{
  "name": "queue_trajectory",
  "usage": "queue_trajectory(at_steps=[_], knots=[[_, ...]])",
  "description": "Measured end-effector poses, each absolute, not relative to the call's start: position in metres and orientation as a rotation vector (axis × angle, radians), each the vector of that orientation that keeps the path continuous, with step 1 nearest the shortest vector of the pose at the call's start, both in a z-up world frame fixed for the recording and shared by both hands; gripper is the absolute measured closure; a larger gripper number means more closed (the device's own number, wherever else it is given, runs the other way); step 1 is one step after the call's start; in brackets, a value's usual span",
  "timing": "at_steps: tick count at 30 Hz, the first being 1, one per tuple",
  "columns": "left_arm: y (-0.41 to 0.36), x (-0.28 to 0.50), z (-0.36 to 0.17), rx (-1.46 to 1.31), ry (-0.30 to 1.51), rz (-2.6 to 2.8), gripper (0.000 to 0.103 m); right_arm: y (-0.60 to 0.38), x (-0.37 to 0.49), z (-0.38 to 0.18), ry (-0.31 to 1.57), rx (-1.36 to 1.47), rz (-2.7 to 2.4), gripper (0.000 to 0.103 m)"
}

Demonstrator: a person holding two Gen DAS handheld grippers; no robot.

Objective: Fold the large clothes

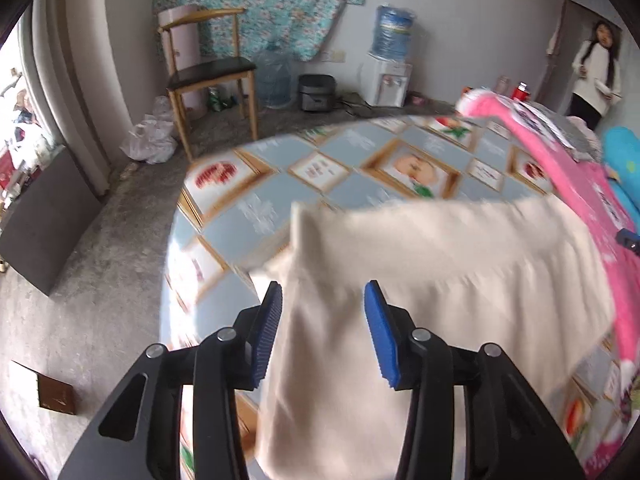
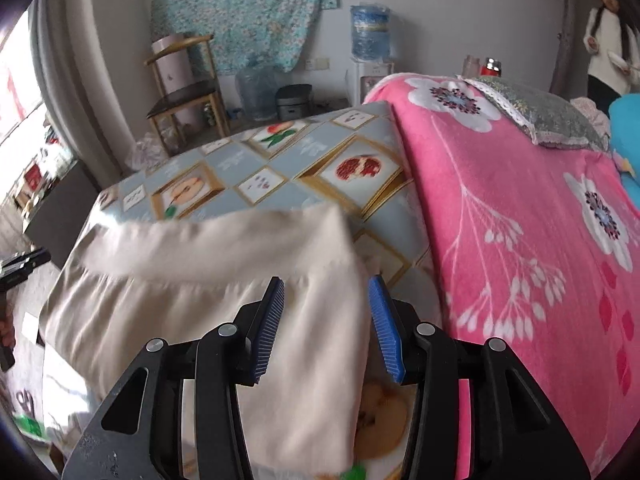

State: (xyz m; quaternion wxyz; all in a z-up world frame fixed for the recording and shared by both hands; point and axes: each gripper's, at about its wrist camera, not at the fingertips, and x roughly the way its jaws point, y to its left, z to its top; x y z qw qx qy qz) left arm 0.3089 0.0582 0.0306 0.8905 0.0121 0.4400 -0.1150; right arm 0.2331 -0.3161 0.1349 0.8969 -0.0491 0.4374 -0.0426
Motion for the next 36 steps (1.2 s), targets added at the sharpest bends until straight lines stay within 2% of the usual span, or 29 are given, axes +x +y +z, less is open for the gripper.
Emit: queue_trajectory(at_steps=[6,9,15,20,22,27,29,33,36], knots=[[0.060,0.265,-0.021,-0.060,1.021,-0.257,0.061,-0.289,0.181,0.078,1.052,-0.134,-0.055,0.062],[0.059,0.258,-0.033,-0.057,0.970,-0.263,0.060,-0.301,0.179,0.053,1.061,-0.096,-0.067,0.062],[0.061,0.253,-0.022,-0.037,0.962,-0.237,0.060,-0.286,0.182,0.059,1.074,-0.192,-0.109,0.061],[0.045,0.264,0.012,-0.040,0.863,-0.289,0.057,-0.250,0.194,0.095,0.965,-0.181,-0.029,0.048],[0.024,0.278,0.012,-0.041,0.890,-0.331,0.054,-0.226,0.212,0.095,0.940,-0.184,0.039,0.048],[-0.016,0.297,-0.025,0.054,0.992,-0.277,0.053,-0.182,0.252,0.041,1.022,-0.236,0.111,0.048],[-0.016,0.290,-0.031,0.078,0.950,-0.259,0.053,-0.175,0.257,0.015,1.067,-0.279,0.080,0.047],[-0.007,0.294,-0.019,0.035,0.955,-0.289,0.053,-0.183,0.261,0.029,1.067,-0.254,0.094,0.047],[0.003,0.316,-0.005,-0.024,0.929,-0.267,0.053,-0.200,0.280,0.060,0.972,-0.252,0.058,0.045]])
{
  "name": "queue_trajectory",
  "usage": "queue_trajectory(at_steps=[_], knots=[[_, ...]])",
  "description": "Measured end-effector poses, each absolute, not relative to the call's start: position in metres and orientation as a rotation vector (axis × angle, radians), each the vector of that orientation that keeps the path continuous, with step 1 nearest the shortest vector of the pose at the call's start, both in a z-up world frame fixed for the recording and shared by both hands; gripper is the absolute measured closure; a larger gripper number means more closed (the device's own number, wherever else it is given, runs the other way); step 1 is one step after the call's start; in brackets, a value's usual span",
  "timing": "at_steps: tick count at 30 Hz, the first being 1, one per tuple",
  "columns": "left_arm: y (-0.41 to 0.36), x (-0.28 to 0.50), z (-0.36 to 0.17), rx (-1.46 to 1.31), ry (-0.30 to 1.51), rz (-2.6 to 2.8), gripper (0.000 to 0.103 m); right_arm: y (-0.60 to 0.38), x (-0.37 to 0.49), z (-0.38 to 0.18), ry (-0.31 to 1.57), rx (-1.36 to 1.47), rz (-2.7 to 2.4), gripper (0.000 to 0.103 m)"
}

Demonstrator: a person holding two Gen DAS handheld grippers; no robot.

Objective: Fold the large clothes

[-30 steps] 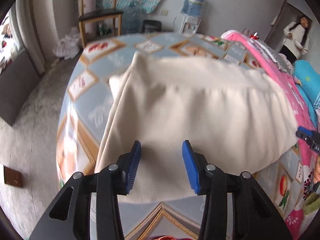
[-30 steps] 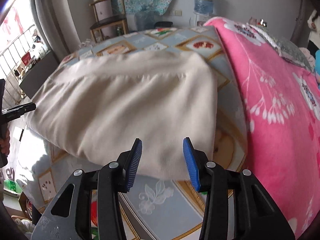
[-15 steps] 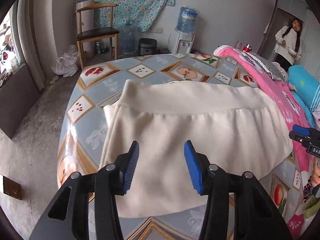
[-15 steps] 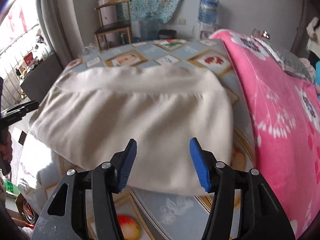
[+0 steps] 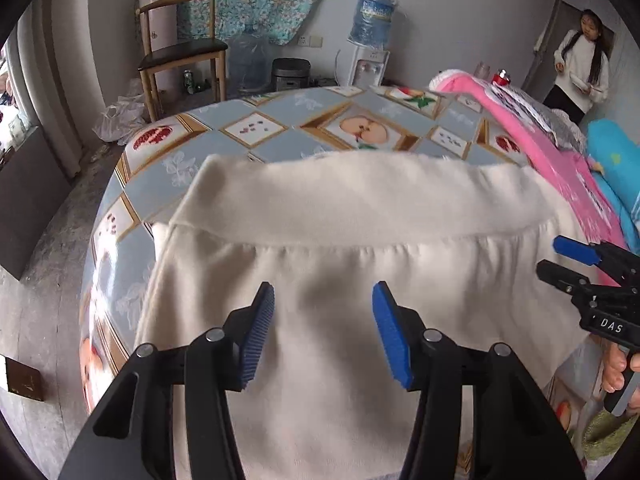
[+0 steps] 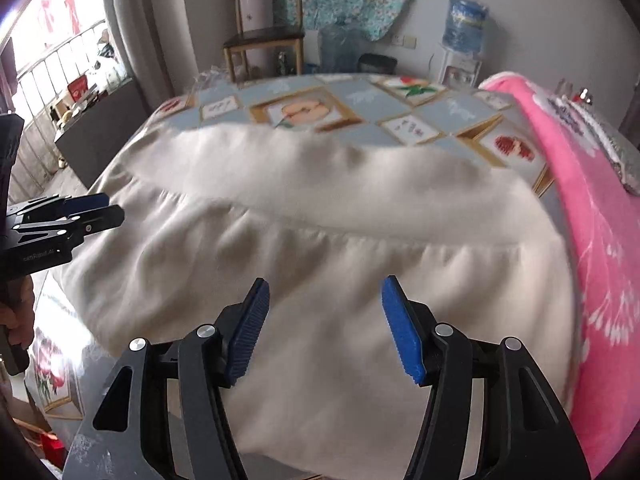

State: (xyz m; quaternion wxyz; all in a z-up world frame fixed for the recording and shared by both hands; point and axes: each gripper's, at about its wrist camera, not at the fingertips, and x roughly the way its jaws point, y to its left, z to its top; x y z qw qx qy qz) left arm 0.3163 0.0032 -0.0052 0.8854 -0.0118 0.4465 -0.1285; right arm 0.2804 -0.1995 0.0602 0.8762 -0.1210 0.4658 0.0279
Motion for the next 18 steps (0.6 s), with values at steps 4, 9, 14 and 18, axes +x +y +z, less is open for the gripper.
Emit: queue_trajectory(at_steps=[4,9,14,18], knots=[[0.026,0.363,-0.012,-0.108,0.972,-0.139,0.053,-0.244,0.325,0.077,0.941,-0.135,-0.059,0.044],[0.036,0.378,-0.029,-0.133,1.006,-0.125,0.053,-0.282,0.359,0.033,1.089,-0.048,-0.117,0.044],[0.036,0.364,-0.013,-0.129,0.990,-0.140,0.053,-0.270,0.338,0.053,1.040,-0.071,-0.114,0.044],[0.032,0.329,0.007,-0.078,0.936,-0.179,0.053,-0.254,0.294,0.073,0.959,-0.039,-0.069,0.028]])
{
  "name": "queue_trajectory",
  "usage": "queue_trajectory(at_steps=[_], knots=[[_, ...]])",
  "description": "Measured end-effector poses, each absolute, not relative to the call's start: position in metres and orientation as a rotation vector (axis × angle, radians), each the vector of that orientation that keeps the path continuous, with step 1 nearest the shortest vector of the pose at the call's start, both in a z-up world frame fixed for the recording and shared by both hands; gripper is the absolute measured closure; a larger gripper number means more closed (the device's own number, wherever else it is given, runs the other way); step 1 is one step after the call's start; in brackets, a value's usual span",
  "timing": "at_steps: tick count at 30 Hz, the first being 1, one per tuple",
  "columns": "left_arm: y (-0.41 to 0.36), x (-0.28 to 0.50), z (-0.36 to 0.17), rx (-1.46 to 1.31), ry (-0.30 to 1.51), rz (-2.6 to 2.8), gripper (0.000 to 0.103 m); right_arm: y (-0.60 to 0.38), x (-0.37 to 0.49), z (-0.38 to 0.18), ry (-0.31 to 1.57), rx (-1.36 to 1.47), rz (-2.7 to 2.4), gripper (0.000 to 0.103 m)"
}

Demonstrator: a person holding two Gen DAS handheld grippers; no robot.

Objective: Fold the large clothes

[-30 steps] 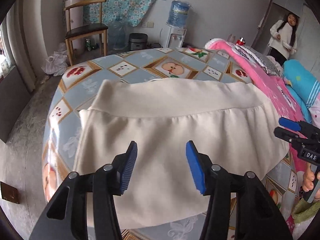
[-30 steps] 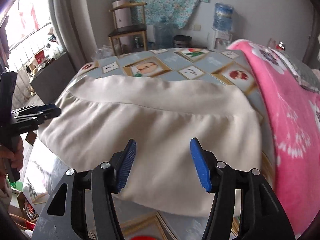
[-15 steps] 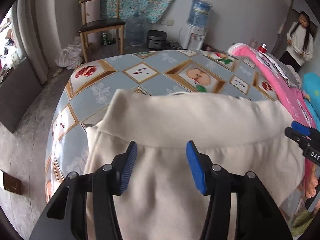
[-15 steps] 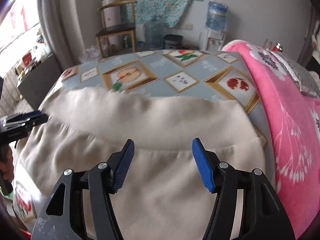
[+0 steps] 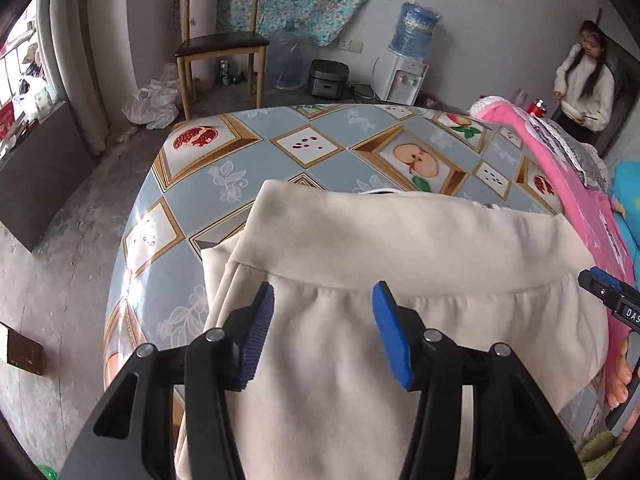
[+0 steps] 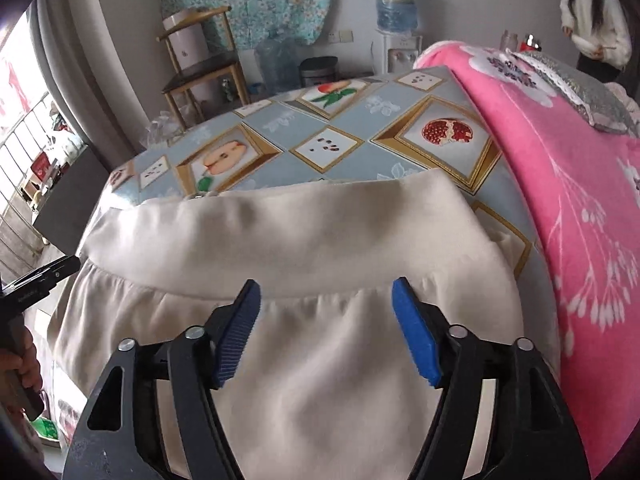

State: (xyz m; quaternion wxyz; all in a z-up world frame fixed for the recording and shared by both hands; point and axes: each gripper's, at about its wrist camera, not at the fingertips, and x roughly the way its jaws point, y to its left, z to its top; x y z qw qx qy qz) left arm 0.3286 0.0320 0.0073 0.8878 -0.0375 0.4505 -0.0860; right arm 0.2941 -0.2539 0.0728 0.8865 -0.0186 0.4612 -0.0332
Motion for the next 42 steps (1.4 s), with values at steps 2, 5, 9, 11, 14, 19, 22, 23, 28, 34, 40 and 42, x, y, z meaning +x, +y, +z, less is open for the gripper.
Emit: queue_trajectory(at_steps=[2,5,9,11,14,19,22,23,28,34,40,42], knots=[[0.025,0.304,0.011,-0.046,0.931,-0.200,0.052,-0.240,0.270,0.072,0.952,-0.053,-0.040,0.026],[0.010,0.273,0.007,-0.004,0.943,-0.232,0.046,-0.216,0.239,0.055,0.990,-0.098,-0.012,0.024],[-0.007,0.238,-0.002,0.006,0.956,-0.265,0.046,-0.192,0.210,0.037,1.006,-0.170,-0.050,0.024],[-0.013,0.219,0.002,-0.012,0.944,-0.290,0.045,-0.186,0.196,0.040,1.003,-0.153,-0.038,0.023],[-0.017,0.192,0.015,-0.028,0.889,-0.317,0.035,-0.179,0.174,0.054,0.971,-0.098,-0.011,0.015],[-0.016,0.152,0.049,-0.042,0.793,-0.317,0.020,-0.160,0.138,0.083,0.890,-0.109,-0.019,0.008],[-0.011,0.133,0.067,-0.060,0.738,-0.324,0.010,-0.154,0.121,0.098,0.849,-0.098,-0.039,0.007],[-0.009,0.127,0.072,-0.063,0.721,-0.332,0.007,-0.153,0.117,0.102,0.839,-0.091,-0.047,0.007],[-0.003,0.106,0.091,-0.089,0.681,-0.364,0.005,-0.151,0.104,0.117,0.795,-0.074,-0.081,0.007],[0.000,0.091,0.100,-0.084,0.660,-0.288,0.005,-0.143,0.090,0.127,0.767,-0.081,-0.096,0.007],[-0.005,0.084,0.100,-0.005,0.656,-0.155,0.005,-0.141,0.086,0.132,0.742,-0.119,-0.149,0.007],[-0.007,0.084,0.098,-0.001,0.652,-0.125,0.005,-0.141,0.086,0.132,0.733,-0.137,-0.177,0.007]])
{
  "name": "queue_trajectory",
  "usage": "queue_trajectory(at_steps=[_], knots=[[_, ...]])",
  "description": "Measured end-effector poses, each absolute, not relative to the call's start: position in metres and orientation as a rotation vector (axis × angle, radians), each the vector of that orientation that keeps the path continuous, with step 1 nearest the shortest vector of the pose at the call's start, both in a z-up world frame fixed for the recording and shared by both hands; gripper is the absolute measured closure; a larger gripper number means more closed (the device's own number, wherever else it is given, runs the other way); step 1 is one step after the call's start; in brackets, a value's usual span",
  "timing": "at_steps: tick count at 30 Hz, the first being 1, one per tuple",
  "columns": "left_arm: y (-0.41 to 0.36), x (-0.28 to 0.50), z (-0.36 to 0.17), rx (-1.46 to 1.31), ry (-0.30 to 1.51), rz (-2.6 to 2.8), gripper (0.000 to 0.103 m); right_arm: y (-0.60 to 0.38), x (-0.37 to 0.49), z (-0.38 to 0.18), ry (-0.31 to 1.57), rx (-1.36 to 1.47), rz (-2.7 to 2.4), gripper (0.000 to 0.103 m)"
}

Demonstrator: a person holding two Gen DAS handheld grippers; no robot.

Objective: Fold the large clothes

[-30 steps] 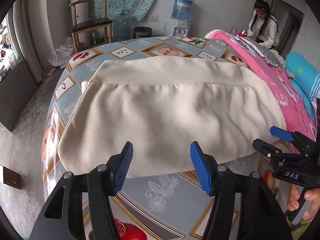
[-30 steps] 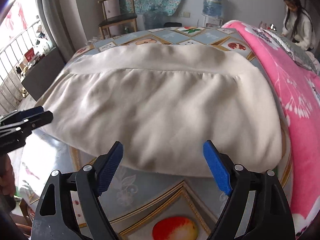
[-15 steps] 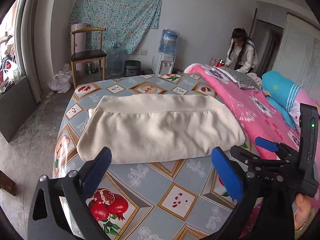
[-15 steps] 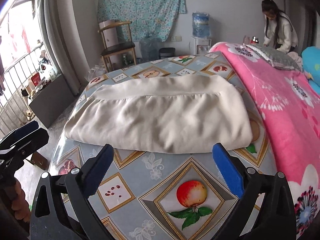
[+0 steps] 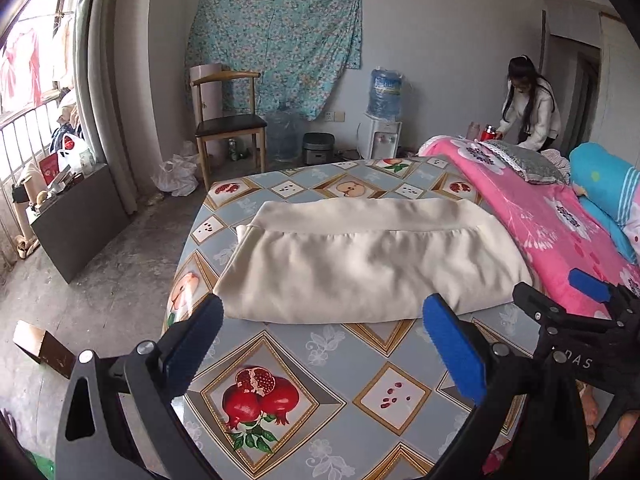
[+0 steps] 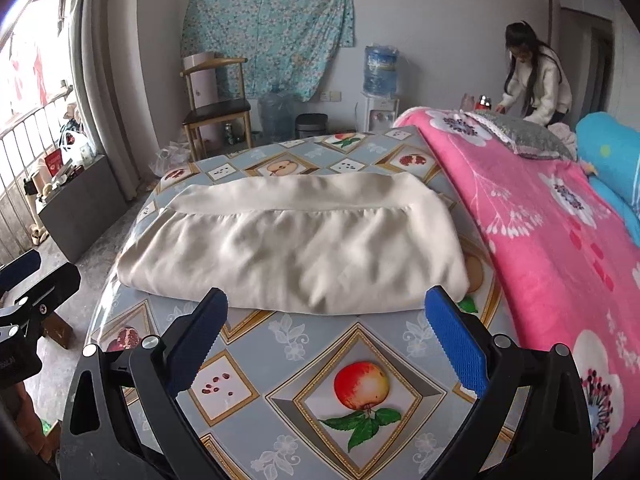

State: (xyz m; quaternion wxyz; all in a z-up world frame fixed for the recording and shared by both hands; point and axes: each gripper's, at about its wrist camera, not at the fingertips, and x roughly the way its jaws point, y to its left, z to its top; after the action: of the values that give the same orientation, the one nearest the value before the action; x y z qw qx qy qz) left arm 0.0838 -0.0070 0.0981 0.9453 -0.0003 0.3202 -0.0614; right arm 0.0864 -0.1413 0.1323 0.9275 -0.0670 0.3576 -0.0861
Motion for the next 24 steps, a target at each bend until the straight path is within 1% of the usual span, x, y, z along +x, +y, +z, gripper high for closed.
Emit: queue_trajectory(at_steps=[5,13,20,24], knots=[[-0.013,0.090,0.089,0.020,0.691,-0.028,0.005,-0.146,0.085,0.135,0.725,-0.158,-0.221,0.007],[-0.014,0.099,0.077,-0.040,0.723,0.001,0.005,-0.162,0.085,0.134,0.741,-0.122,-0.235,0.007],[-0.029,0.106,0.068,0.015,0.771,0.004,0.005,-0.170,0.086,0.130,0.738,-0.125,-0.260,0.007],[-0.037,0.112,0.062,0.050,0.800,0.006,0.005,-0.174,0.090,0.122,0.769,-0.121,-0.256,0.007]])
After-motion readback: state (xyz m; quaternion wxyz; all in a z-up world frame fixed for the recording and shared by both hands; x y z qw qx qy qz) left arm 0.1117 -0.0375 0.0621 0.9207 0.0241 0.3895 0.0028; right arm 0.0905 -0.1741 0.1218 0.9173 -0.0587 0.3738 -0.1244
